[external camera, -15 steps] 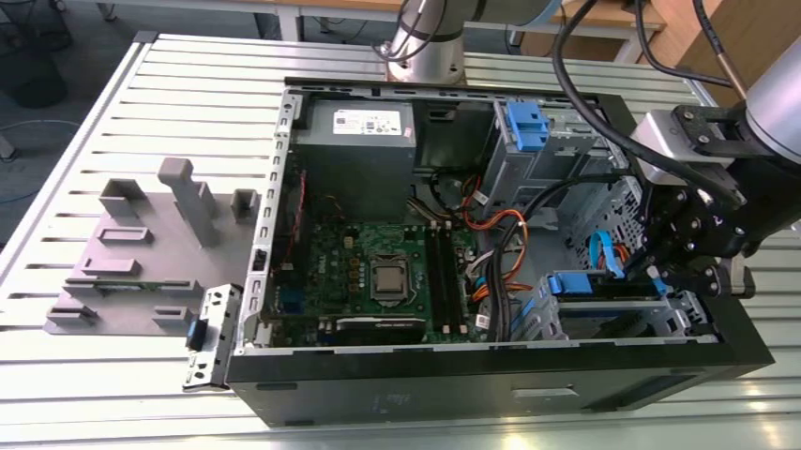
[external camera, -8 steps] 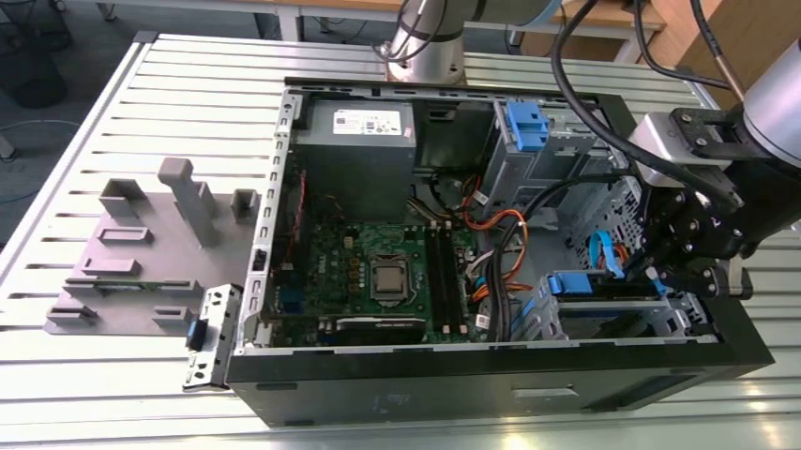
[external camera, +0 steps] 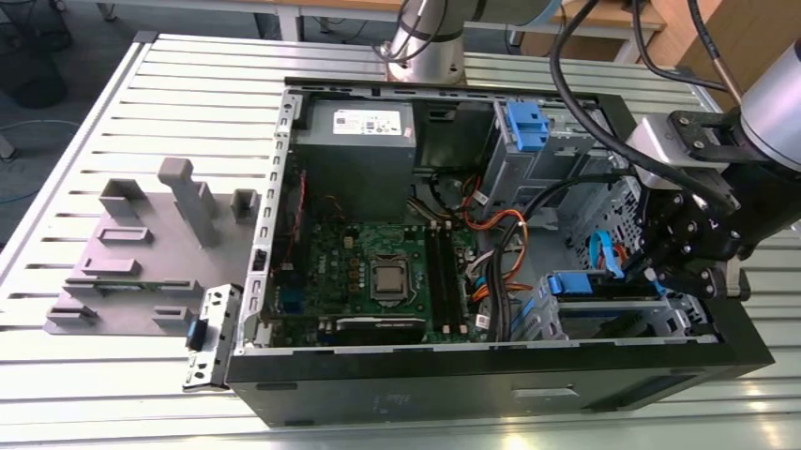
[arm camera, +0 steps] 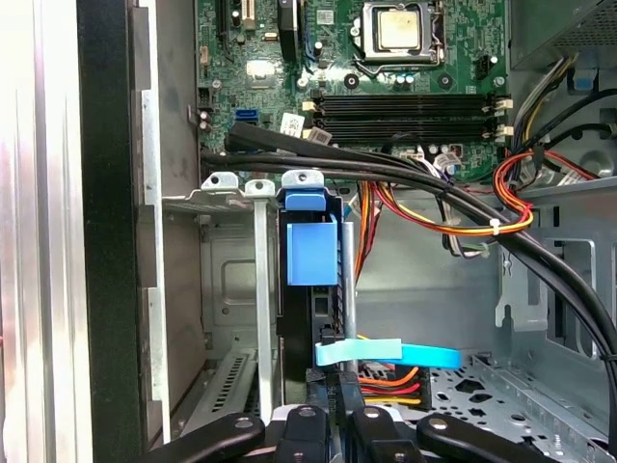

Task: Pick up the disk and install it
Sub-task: 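Insert the second disk wire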

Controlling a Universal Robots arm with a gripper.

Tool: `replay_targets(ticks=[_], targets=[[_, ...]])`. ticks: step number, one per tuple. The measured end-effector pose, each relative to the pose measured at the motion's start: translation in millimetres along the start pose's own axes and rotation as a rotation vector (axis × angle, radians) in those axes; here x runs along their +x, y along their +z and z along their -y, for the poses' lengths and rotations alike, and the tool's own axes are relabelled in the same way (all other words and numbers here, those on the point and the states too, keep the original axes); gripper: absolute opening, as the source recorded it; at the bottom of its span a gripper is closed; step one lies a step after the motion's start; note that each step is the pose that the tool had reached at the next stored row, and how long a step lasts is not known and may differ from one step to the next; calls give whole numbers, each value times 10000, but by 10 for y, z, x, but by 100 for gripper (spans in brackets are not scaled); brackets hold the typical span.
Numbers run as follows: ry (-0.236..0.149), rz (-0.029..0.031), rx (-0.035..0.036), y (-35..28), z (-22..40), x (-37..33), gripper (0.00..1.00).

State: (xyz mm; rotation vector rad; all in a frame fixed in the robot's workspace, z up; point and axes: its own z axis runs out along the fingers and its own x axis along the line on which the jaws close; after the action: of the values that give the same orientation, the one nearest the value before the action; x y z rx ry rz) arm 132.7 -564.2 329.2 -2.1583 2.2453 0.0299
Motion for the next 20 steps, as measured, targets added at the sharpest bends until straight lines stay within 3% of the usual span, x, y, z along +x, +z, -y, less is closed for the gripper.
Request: replay_targets(ticks=[13,15,16,20], targets=[[1,11,-1,18,0,0,16],[1,12,-1,20,0,0,17],[0,9,-1,19,0,1,24],[1,5,-1,-13,0,-1,24]])
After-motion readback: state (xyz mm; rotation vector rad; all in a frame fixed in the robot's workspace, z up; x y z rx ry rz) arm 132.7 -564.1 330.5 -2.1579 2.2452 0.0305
